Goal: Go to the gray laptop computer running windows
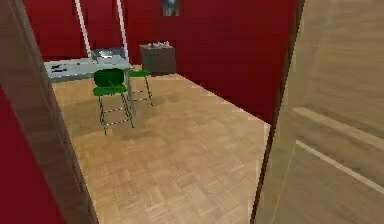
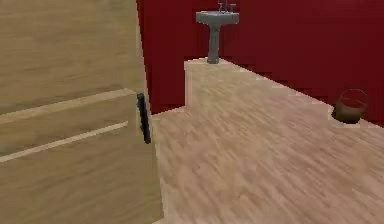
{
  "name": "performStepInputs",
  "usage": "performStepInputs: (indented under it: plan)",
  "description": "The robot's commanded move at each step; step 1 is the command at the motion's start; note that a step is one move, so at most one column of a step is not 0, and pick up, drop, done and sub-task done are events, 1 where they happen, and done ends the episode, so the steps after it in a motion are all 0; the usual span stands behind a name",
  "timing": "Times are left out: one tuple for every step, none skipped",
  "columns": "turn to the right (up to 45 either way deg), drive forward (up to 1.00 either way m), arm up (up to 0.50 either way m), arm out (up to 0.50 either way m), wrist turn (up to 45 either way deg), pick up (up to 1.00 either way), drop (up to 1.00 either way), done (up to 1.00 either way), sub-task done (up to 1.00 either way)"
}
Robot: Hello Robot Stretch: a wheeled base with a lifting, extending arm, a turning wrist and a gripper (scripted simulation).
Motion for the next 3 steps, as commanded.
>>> performStepInputs:
  plan:
    - [45.0, 0.0, 0.0, 0.0, 0.0, 0.0, 0.0, 0.0, 0.0]
    - [15.0, 0.0, 0.0, 0.0, 0.0, 0.0, 0.0, 0.0, 0.0]
    - [0.0, 0.15, 0.0, 0.0, 0.0, 0.0, 0.0, 0.0, 0.0]
